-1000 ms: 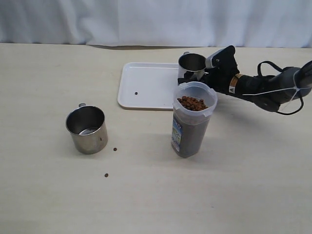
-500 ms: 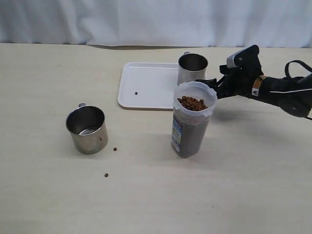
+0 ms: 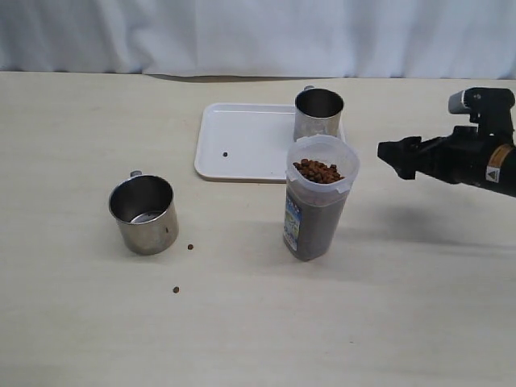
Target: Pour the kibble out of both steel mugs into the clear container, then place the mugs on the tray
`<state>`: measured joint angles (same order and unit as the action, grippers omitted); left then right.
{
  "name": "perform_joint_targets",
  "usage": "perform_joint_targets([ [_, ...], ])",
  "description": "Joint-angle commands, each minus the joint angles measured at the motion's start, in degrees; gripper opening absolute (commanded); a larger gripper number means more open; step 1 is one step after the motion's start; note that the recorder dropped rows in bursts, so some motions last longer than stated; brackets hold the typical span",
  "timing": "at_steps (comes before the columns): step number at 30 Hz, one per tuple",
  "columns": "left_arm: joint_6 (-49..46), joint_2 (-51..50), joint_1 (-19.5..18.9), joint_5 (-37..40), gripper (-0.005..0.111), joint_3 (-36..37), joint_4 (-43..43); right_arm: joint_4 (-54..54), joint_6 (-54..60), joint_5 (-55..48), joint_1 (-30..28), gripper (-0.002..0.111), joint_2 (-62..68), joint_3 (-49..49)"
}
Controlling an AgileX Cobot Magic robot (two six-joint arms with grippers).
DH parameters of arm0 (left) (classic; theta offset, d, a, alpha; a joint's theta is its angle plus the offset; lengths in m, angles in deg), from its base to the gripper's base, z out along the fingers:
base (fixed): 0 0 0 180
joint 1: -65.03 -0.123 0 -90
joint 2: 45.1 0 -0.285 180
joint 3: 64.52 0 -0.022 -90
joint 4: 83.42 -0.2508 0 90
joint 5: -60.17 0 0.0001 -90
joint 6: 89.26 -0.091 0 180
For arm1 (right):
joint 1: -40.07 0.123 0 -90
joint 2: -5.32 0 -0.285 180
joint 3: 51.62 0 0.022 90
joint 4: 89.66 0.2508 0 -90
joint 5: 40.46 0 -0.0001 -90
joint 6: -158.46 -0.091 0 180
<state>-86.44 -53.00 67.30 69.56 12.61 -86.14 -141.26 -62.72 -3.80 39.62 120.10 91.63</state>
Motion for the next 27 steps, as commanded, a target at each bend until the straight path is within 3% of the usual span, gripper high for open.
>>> perform_joint_targets([
  [1, 0.19, 0.12, 0.36, -0.75, 0.000, 0.09, 0.10, -0.53, -6.28, -12.75, -0.29, 0.080, -3.59, -1.44],
  [5, 0.19, 0.12, 0.36, -0.75, 0.000, 0.09, 0.10, -2.01, -12.74, -21.23, -0.19, 0.080, -7.74, -3.09],
  [8, 0.19, 0.12, 0.36, -0.75, 0.000, 0.09, 0.10, -2.01, -17.23, -22.96, -0.19, 0.072, -10.58, -3.52],
  [9, 0.19, 0.12, 0.36, -0.75, 0.000, 0.09, 0.10, -2.01, -18.45, -23.75, -0.06, 0.063, -11.09, -3.52],
  [10, 0.19, 0.12, 0.36, -0.75, 0.000, 0.09, 0.10, -2.01, -19.52, -25.21, 0.50, 0.036, -12.46, -4.59],
  [12, 0.19, 0.12, 0.36, -0.75, 0.000, 0.09, 0.10, -1.89, -18.81, -25.20, 0.59, 0.006, -14.46, -5.61],
  [19, 0.19, 0.12, 0.36, -0.75, 0.000, 0.09, 0.10, -1.33, -17.93, -23.44, 0.59, 0.005, -31.96, -13.59],
  [21, 0.19, 0.12, 0.36, -0.75, 0.000, 0.09, 0.10, 1.35, -17.93, -19.59, 0.59, 0.005, -43.27, -18.66],
  [22, 0.19, 0.12, 0.36, -0.75, 0.000, 0.09, 0.10, 1.93, -17.93, -20.42, 0.59, 0.005, -51.51, -21.52],
  [27, 0.19, 0.12, 0.36, -0.75, 0.000, 0.09, 0.10, 5.70, -17.93, -26.25, 0.59, 0.005, -69.36, -27.54],
])
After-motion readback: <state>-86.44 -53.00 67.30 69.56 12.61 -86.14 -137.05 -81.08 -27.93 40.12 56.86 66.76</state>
